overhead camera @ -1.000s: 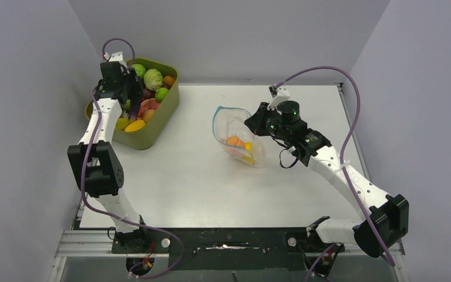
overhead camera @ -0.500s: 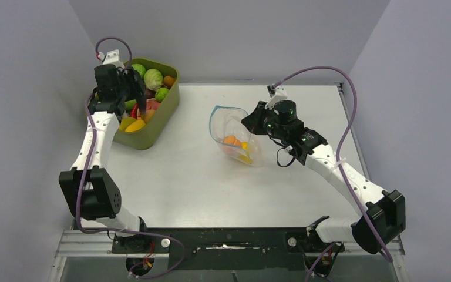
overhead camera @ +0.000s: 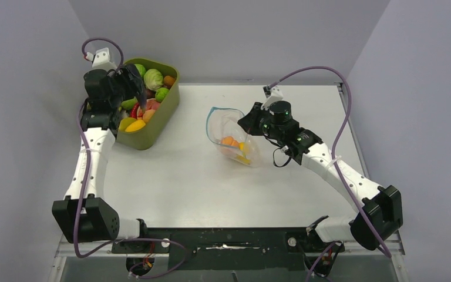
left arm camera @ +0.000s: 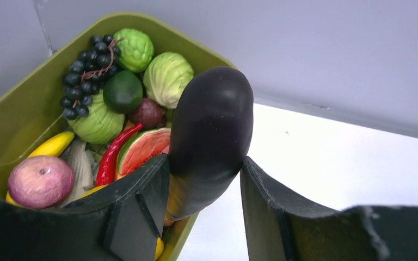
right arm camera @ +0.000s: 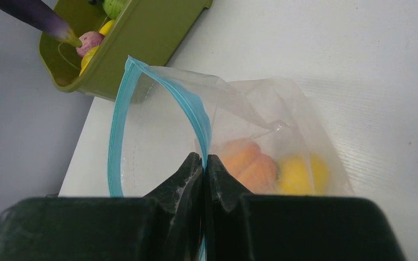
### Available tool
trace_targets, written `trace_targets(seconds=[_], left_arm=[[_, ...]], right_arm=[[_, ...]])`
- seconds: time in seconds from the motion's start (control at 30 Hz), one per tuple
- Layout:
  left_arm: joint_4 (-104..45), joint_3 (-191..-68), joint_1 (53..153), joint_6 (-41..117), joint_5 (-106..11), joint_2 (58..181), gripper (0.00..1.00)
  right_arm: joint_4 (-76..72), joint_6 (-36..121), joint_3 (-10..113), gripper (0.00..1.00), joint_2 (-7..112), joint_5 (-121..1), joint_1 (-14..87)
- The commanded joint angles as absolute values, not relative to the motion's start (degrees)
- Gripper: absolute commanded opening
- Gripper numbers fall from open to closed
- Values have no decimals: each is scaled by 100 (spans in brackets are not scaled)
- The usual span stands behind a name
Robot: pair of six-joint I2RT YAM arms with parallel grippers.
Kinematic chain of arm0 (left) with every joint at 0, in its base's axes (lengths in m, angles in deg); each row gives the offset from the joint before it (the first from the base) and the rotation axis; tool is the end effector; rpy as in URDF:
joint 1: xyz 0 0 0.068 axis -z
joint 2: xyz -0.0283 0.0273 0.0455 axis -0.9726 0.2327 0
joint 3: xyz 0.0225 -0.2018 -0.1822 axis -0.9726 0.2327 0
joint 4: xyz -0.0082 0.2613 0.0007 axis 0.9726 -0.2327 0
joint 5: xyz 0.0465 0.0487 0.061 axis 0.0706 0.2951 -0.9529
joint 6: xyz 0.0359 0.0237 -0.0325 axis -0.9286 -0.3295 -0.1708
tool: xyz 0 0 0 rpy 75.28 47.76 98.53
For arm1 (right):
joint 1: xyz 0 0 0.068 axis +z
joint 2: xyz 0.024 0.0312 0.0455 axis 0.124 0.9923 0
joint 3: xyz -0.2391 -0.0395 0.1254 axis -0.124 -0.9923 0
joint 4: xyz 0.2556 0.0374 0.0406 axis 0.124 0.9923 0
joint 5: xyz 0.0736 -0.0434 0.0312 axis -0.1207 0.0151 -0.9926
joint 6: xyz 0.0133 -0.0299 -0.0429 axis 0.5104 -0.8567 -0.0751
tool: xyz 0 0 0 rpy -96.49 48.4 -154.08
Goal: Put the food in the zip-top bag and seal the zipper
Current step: Place the fake vegetable in the zipper food storage bag.
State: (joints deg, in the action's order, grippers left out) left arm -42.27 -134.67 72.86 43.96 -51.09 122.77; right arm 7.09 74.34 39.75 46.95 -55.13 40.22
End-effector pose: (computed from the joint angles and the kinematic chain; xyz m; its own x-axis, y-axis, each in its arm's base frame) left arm 0.3231 0.0179 0.4013 -0.2139 -0.3127 -0.9255 -0.0516 0.9497 -0.3089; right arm 0.2563 0.1694 0.3382 -0.6045 0.3468 -0.7172 -0.2727 0.7558 0.5953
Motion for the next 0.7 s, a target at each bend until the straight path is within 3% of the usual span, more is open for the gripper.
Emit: trace_targets(seconds=[0.0,0.27,0.67], left_arm=[[-3915,-13655,7460,4629,-4782,11895,19],[-3698,-13687,8154,5094,-4247,11598,18],[-1702,-12646,8707,6930,-2923,11355,16]], right_arm=[[232,7653,4208,0,4824,-5361,4078],[9,8068,4259,0,5076,-5302,4070],[-287,8465,4346,0,5291,-5408,4071]])
